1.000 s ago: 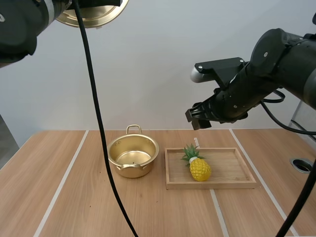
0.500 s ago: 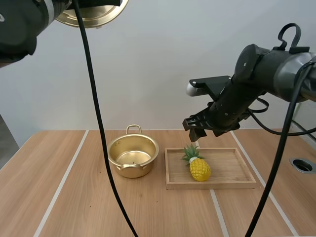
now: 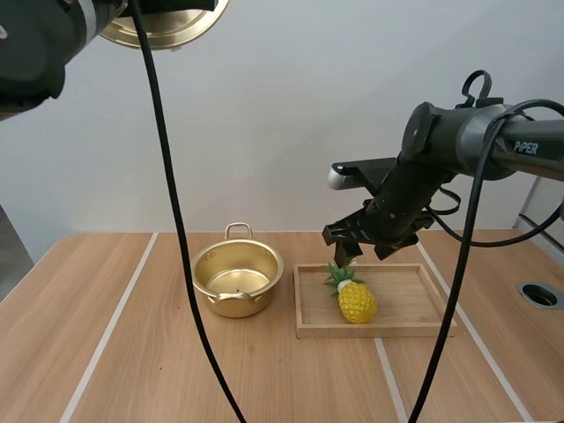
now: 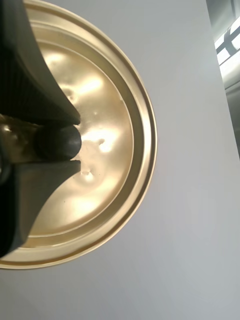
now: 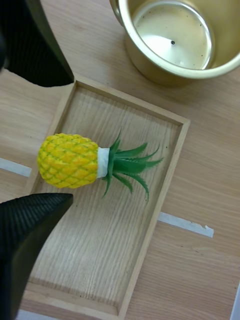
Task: Open the pot, put the pineapple inside, and close it
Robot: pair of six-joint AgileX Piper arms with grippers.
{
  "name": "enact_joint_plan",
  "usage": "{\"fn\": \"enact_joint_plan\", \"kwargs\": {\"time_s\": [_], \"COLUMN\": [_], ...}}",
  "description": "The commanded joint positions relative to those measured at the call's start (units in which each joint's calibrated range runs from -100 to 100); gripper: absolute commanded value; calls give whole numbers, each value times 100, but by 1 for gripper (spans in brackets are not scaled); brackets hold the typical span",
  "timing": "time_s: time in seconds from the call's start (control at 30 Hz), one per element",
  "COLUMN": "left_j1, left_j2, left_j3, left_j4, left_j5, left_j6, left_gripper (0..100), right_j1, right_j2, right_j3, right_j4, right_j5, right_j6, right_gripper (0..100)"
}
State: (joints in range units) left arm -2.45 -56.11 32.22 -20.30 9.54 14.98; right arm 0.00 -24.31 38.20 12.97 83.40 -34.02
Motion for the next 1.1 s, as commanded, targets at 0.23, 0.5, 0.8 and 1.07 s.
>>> {"fn": "enact_joint_plan", "kwargs": {"time_s": [0.23, 0.5, 0.8, 1.07], "left_j1": [-18, -18, -18, -18], "left_j2": [-39, -39, -39, -39], "left_j3": [-1, -1, -1, -1], "left_j4": [-72, -72, -72, -72], "left_j5": [-195, -195, -195, -195], "left_j6": [-36, -36, -36, -36], "left_gripper": [0, 0, 0, 0], "right_j1": [-19, -19, -19, -19], "right_j2": [-4, 342, 872, 1307], "right_j3": [1170, 1550, 1550, 1550], "right_j4": [12, 90, 458, 814], "right_j5": [-1962, -2662, -3135, -3488], "right_j6": [-167, -438, -820, -1190], "right_gripper": [100, 100, 100, 100]}}
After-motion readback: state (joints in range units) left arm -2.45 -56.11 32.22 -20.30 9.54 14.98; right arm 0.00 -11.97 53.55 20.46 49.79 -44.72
